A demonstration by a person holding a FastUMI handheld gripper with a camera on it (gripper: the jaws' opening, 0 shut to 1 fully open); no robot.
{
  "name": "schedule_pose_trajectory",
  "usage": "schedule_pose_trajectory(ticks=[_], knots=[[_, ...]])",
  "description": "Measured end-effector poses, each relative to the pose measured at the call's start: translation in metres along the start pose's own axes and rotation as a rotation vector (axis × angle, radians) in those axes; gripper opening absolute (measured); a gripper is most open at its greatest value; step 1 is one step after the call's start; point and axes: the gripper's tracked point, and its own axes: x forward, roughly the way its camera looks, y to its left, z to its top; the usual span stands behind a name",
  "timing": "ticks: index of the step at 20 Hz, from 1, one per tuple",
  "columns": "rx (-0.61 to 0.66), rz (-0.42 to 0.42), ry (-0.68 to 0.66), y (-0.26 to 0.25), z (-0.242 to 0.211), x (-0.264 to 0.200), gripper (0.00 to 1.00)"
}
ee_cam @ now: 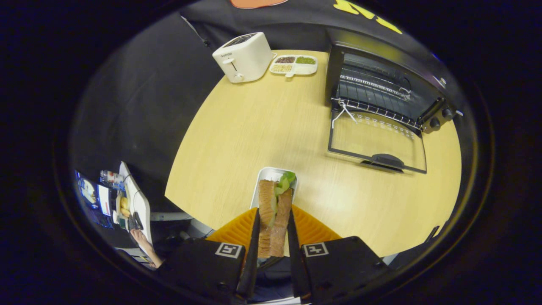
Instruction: Open the toaster oven, put the food inside, and close the toaster oven door.
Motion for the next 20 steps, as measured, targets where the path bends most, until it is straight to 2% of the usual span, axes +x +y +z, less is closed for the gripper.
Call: schedule_pose_trajectory(ticks=[6,15,20], knots=[[0.059,0.069,-0.056,0.002,0.010,-0.028,0.35],[0.233,0.367,-0.239,-0.006,0.051,-0.084,0.35],[0.351,0.475,-0.337,-0.039,0.080,-0.086,0.34]])
